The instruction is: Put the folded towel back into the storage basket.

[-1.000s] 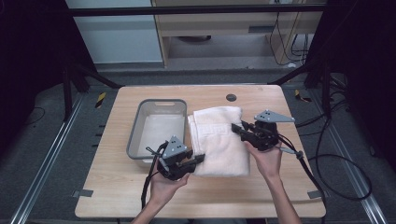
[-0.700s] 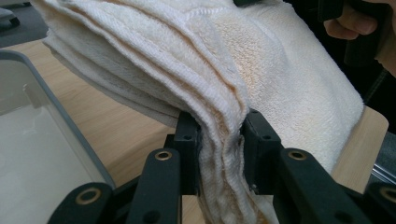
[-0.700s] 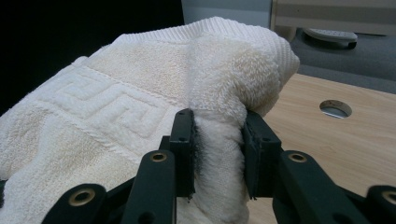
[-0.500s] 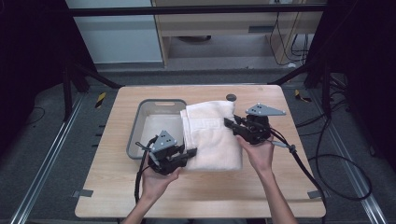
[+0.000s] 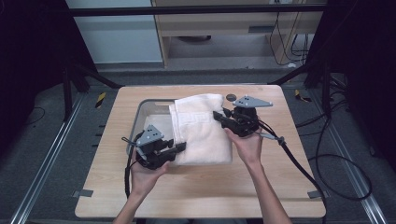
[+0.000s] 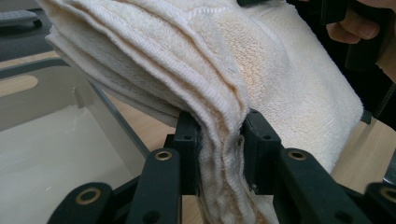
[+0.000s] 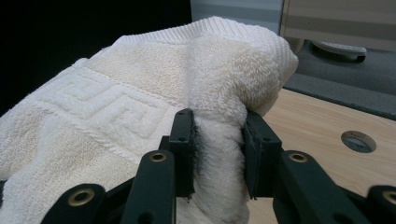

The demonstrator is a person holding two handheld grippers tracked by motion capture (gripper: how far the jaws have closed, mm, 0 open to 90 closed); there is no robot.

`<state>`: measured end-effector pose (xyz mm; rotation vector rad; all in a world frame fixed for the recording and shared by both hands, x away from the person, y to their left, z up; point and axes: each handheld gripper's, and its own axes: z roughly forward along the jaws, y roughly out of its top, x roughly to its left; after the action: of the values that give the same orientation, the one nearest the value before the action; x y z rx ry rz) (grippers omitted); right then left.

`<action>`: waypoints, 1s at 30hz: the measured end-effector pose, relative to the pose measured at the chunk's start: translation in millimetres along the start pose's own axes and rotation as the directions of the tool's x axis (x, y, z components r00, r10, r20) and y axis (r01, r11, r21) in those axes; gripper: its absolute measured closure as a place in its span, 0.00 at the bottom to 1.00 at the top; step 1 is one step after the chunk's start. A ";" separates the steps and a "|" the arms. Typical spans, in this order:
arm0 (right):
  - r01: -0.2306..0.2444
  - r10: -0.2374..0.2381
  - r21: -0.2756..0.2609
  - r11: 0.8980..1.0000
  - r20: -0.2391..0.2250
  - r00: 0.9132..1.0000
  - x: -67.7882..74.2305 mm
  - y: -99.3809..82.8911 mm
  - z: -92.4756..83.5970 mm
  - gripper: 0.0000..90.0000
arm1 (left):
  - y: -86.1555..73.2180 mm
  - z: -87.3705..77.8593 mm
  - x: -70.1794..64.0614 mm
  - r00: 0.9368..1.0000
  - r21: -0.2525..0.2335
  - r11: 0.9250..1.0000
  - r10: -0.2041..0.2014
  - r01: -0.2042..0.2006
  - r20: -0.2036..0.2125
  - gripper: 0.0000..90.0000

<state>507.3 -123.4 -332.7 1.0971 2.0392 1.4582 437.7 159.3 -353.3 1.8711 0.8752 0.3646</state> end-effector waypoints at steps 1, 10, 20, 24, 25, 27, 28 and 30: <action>0.003 -0.003 0.000 1.000 -0.001 1.000 1.2 1.7 1.9 0.76 | 0.4 -1.6 1.9 1.000 -0.002 1.000 -0.002 0.002 -0.002 0.77; 0.009 -0.009 -0.004 1.000 -0.016 1.000 12.8 16.7 18.9 0.76 | 3.9 -14.6 19.6 0.999 -0.011 1.000 -0.029 0.029 -0.023 0.77; 0.018 -0.018 -0.007 1.000 -0.030 0.999 24.4 28.5 37.4 0.76 | 4.6 -26.0 35.5 0.998 -0.015 0.999 -0.038 0.037 -0.056 0.77; 0.018 -0.018 -0.004 1.000 -0.034 0.999 29.3 31.8 45.6 0.76 | 4.0 -30.1 43.3 0.996 -0.017 0.999 -0.050 0.049 -0.070 0.77; 0.020 -0.020 -0.004 1.000 -0.034 0.999 30.7 33.3 48.1 0.76 | 3.9 -30.9 45.1 0.996 -0.018 0.999 -0.052 0.051 -0.074 0.77; 0.022 -0.022 -0.004 1.000 -0.037 0.999 32.4 35.1 51.7 0.76 | 3.9 -33.0 48.5 0.995 -0.022 0.998 -0.061 0.059 -0.075 0.77; 0.021 -0.021 -0.005 1.000 -0.040 0.999 33.4 36.2 53.7 0.76 | 4.1 -34.7 50.7 0.995 -0.023 0.998 -0.061 0.059 -0.078 0.77; 0.021 -0.022 -0.005 1.000 -0.043 0.999 35.5 38.2 57.6 0.76 | 4.1 -36.9 53.9 0.994 -0.027 0.997 -0.072 0.070 -0.081 0.77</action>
<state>540.1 -55.2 -314.9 1.0468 2.0694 1.4882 454.8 221.0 -339.6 1.8087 0.9855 0.4081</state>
